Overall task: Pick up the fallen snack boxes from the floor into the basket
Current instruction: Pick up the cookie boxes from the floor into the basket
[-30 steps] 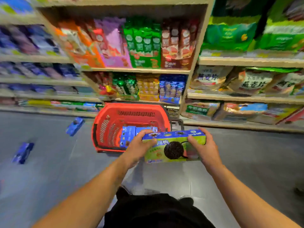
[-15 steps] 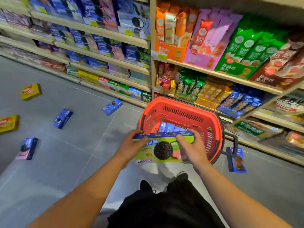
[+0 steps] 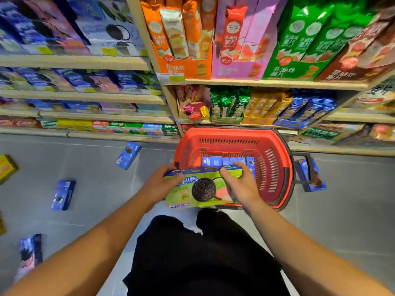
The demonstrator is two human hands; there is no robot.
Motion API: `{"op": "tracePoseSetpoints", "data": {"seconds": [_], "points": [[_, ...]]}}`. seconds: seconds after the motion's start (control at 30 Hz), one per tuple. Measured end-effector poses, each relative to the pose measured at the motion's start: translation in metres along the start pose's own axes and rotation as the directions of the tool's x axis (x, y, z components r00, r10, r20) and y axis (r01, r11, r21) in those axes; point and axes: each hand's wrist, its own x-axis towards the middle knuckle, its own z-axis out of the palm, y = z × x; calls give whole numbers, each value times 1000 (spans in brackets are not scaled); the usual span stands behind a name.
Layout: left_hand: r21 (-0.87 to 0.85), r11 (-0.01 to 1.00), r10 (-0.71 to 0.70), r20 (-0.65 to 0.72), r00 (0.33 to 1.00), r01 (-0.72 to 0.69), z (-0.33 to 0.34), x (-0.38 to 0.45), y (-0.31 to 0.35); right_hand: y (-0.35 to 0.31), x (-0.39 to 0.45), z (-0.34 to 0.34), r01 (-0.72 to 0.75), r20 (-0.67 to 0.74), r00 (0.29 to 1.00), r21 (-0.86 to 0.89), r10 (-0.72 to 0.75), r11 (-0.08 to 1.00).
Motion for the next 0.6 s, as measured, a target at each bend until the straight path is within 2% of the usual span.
{"op": "tracePoseSetpoints", "data": {"seconds": [0.2, 0.33, 0.4, 0.5, 0.6], "points": [[272, 962, -8, 160, 987, -36, 2, 58, 50, 9, 17, 0, -80, -173, 979, 181, 112, 980], [438, 889, -10, 317, 949, -137, 12, 112, 80, 17, 19, 11, -90, -332, 921, 332, 206, 939], [523, 824, 7, 377, 926, -219, 18, 136, 92, 21, 19, 24, -67, -403, 882, 411, 246, 909], [655, 638, 20, 513, 858, -406, 31, 179, 110, 26, 24, 53, -43, -477, 793, 576, 379, 816], [680, 512, -32, 625, 780, -525, 42, 209, 120, 30, 26, 82, -19, -525, 704, 659, 478, 752]]}}
